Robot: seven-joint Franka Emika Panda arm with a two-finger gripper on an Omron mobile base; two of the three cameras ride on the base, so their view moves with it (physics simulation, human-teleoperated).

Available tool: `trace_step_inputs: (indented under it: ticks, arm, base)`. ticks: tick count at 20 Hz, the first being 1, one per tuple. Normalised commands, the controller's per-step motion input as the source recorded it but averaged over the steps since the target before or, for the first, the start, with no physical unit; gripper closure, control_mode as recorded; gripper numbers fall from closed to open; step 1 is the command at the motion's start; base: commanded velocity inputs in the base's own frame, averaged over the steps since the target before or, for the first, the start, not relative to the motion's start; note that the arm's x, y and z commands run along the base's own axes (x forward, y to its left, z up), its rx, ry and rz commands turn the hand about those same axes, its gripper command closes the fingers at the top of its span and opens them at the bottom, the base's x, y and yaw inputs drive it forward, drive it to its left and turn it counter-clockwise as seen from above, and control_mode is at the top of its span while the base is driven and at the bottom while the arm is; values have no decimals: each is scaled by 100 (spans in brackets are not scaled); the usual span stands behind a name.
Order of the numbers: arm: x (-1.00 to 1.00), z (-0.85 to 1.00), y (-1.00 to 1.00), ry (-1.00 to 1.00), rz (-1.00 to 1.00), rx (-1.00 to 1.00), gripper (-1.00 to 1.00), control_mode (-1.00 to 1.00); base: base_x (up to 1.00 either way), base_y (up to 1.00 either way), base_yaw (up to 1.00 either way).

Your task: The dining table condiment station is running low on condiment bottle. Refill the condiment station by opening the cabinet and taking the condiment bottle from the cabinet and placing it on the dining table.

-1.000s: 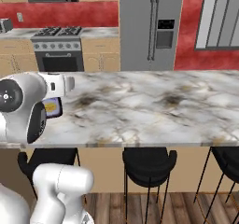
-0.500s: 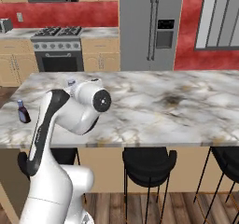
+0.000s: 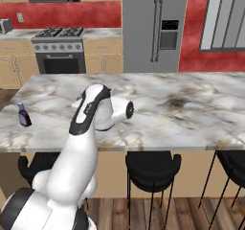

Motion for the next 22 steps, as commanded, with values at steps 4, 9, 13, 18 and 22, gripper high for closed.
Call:
trace_step_inputs:
  ticks: [4,9,13,18,22]
  arm:
    - [67,-60,0,-1,28,2,100,-100]
    - [63,-49,0,-4,25,1,100,-100]
    - [46,-41,3,-3,11,0,100,-100]
    - [42,-39,27,-1,0,-1,100,-100]
    - [45,-46,18,0,0,0,100,-100]
  base:
    - [0,0,0]
    - [0,0,0]
    - [0,0,0]
    - [0,0,0]
    - [0,0,0]
